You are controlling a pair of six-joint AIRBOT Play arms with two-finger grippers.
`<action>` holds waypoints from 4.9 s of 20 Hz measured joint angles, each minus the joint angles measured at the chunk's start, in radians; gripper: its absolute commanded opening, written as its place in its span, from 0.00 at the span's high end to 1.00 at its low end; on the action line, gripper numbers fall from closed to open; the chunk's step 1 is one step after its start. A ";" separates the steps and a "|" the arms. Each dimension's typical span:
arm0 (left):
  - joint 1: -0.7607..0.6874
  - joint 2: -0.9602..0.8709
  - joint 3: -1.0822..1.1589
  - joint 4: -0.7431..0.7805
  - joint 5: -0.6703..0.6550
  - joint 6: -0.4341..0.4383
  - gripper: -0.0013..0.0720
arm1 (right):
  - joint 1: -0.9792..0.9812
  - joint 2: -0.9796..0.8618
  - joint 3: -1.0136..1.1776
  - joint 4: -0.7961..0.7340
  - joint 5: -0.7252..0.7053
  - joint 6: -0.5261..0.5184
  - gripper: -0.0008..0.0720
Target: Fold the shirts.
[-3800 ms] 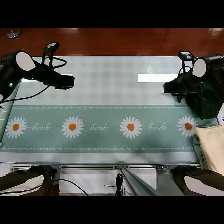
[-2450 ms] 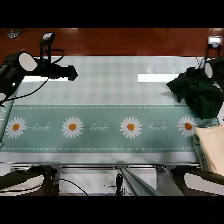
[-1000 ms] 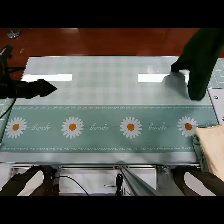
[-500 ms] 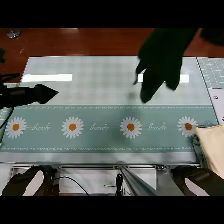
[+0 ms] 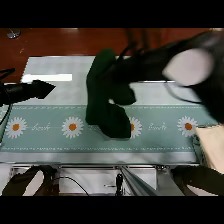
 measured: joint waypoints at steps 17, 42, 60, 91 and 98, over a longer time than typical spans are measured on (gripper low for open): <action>-0.079 -0.075 -0.067 -0.001 -0.337 -0.111 0.02 | -0.603 0.037 -0.205 0.152 0.186 -0.016 0.14; -0.403 -0.565 -0.093 -0.067 -0.022 -0.119 0.96 | -0.599 0.352 -1.013 0.420 -0.095 -0.059 0.14; -0.403 -0.567 0.021 -0.074 -0.041 -0.101 0.96 | -0.416 -0.129 -0.761 0.686 -0.188 -0.196 0.95; 0.177 0.196 0.804 0.056 -0.058 -0.095 0.96 | -0.607 0.626 0.377 0.064 0.555 -0.046 0.96; -0.018 0.084 0.291 0.096 -0.005 -0.142 0.96 | -0.607 0.631 -0.254 0.038 0.380 0.028 0.96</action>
